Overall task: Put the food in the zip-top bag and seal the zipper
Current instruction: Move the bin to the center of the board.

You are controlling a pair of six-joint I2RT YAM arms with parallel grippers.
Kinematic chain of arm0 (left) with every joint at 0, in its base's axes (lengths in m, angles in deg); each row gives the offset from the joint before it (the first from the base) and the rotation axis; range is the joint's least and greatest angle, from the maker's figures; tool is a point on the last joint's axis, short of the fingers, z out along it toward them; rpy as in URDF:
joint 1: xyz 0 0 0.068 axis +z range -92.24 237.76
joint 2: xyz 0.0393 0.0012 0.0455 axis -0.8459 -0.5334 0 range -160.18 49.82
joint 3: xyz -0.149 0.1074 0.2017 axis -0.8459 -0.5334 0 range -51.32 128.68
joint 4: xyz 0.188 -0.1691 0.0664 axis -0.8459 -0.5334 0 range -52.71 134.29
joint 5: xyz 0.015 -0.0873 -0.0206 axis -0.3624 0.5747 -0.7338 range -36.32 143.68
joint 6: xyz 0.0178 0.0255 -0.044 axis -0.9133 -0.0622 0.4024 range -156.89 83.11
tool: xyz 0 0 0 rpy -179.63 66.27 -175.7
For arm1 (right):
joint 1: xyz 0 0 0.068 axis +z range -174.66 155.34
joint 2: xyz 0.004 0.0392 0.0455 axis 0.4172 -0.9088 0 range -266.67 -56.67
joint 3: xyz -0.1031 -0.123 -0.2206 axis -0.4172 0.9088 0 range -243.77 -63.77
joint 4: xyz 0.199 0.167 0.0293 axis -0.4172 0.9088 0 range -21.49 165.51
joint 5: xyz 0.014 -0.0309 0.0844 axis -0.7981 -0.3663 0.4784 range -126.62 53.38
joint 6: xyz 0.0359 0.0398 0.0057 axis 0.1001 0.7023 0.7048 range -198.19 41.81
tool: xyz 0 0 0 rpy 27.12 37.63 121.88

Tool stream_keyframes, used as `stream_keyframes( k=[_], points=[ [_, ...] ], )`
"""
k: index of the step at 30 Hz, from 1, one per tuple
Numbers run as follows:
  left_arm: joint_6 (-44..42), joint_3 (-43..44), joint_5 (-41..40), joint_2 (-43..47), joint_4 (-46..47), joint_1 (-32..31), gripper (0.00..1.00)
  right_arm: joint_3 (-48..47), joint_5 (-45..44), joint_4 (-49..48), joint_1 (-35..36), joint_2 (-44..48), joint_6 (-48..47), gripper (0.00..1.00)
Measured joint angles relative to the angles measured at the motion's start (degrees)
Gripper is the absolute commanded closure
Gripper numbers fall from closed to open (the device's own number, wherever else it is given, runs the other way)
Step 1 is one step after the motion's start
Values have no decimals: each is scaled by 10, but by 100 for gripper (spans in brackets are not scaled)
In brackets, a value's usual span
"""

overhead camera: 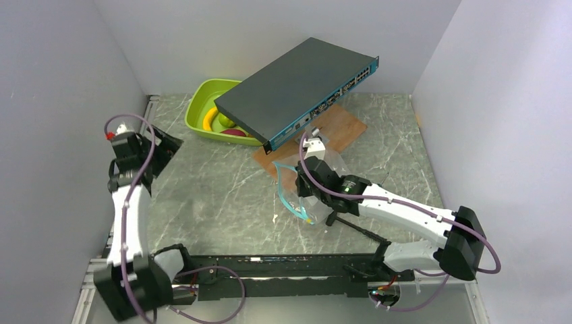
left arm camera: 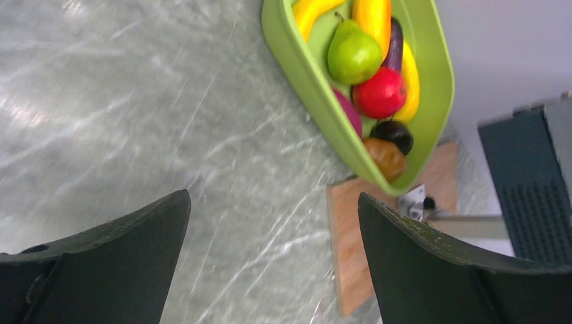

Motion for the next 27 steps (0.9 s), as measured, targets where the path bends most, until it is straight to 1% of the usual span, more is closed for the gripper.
stream_keyframes(
  k=[2,6,8,11,14,18,21,23,27],
  points=[
    [6,21,41,-78,56,25,1,2,10,-5,-5,0,-2,100],
    [11,68,95,-195,142,31,6,3,19,-12,-5,5,-8,100],
    [19,128,122,-264,177,31,6,3,22,-15,-5,8,-11,100],
    [33,242,154,-379,242,24,5,3,24,-17,-5,13,-12,100],
    [50,341,181,-485,295,11,7,4,24,-19,-8,17,-15,100],
    [38,493,200,-629,300,-26,8,5,24,-21,-12,21,-17,100],
    [14,582,194,-713,283,-63,9,6,24,-22,-13,23,-21,100],
    [5,607,185,-744,279,-83,8,6,24,-22,-13,24,-22,100],
    [-12,620,153,-784,258,-124,9,8,24,-23,-13,29,-25,100]
  ],
)
